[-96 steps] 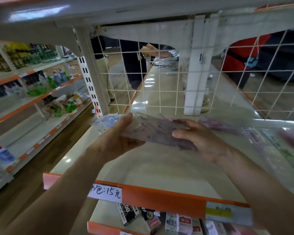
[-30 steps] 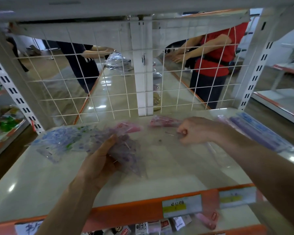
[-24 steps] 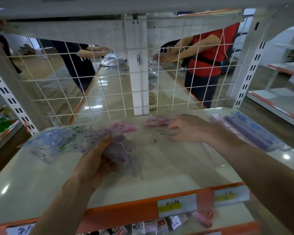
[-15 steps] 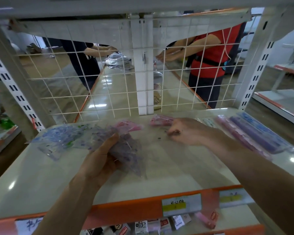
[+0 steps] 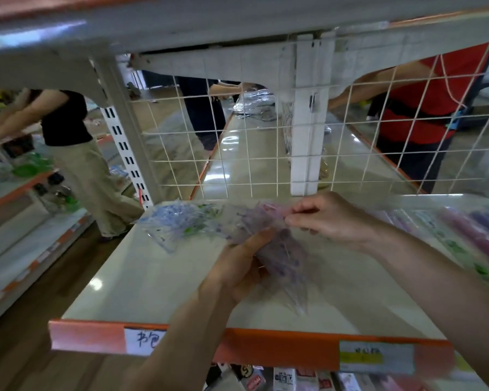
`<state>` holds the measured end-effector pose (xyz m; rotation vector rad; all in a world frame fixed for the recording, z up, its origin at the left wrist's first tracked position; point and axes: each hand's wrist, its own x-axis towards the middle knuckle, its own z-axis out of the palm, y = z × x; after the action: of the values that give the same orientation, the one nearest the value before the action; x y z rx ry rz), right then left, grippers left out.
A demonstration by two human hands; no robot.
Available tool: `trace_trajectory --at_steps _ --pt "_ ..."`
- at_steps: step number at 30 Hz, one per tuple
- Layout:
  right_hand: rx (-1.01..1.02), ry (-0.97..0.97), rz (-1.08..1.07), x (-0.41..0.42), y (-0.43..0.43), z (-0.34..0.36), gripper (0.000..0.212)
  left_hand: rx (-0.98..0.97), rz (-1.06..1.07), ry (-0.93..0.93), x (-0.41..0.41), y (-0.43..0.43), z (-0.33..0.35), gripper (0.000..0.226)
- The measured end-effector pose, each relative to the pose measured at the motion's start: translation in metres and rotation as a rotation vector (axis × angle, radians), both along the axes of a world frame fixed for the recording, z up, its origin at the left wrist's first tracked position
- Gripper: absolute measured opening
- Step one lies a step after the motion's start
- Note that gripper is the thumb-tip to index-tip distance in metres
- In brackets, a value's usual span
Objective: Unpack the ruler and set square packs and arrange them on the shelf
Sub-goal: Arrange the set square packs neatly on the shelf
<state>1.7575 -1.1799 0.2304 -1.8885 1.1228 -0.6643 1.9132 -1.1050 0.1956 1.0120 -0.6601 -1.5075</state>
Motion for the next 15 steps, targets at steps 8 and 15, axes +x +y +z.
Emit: trace_trajectory --at_steps 8,15 --pt "0.126 -0.029 -0.1 -0.047 -0.008 0.01 0.009 -0.058 0.041 0.054 0.004 -0.006 -0.005 0.033" --pt "-0.195 0.253 0.049 -0.039 0.002 0.011 0.031 -0.107 0.018 -0.007 0.001 -0.007 -0.008 0.018"
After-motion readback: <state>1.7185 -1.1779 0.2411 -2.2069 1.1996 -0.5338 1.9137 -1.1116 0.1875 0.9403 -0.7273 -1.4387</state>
